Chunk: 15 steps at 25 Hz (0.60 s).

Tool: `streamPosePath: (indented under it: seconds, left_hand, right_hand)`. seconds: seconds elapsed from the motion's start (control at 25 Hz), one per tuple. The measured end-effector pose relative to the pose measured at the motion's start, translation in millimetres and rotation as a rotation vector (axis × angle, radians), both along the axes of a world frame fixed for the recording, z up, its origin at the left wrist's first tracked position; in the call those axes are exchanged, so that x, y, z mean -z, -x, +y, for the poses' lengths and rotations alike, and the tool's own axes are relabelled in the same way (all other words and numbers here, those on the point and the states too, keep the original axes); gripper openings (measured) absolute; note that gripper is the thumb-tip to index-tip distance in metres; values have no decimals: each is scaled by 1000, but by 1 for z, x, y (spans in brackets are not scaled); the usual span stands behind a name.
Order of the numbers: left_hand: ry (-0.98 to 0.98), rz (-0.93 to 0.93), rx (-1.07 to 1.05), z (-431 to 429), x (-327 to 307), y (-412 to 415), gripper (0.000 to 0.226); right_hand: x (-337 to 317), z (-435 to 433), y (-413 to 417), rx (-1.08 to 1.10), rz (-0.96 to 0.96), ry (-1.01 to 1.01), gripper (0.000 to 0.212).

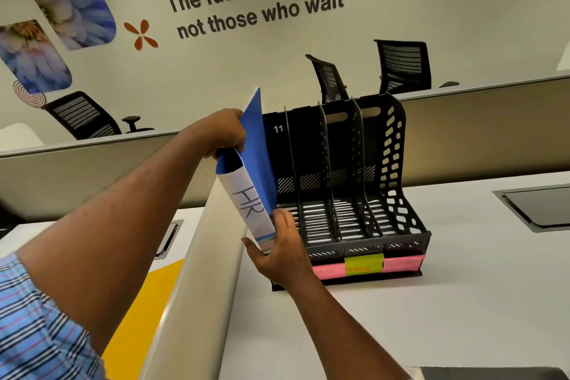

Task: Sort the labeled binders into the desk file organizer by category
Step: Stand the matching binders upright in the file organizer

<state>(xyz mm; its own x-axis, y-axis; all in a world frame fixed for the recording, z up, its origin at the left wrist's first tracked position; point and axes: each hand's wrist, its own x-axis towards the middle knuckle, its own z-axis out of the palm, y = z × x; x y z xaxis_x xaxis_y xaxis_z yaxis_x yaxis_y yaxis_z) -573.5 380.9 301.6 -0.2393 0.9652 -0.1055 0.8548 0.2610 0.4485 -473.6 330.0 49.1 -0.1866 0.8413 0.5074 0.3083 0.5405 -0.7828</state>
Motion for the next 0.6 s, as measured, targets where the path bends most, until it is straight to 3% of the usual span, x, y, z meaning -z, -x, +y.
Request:
streamPosePath:
  seconds: [0.08,0.2,0.44,0.6]
  left_hand:
    - [1,3,-9,0,3,1,31]
    - [21,15,1,-2,8,-3,15]
    - [29,-15,56,1,7,-9,24]
    - [49,22,64,5,6,-11,17]
  right_hand:
    - [2,-1,2,-22,24,88,77]
    - [9,-2,6,45,51,48,67]
    - [17,4,16,118,94,-101,61]
    - [21,6,15,132,40,-173,65]
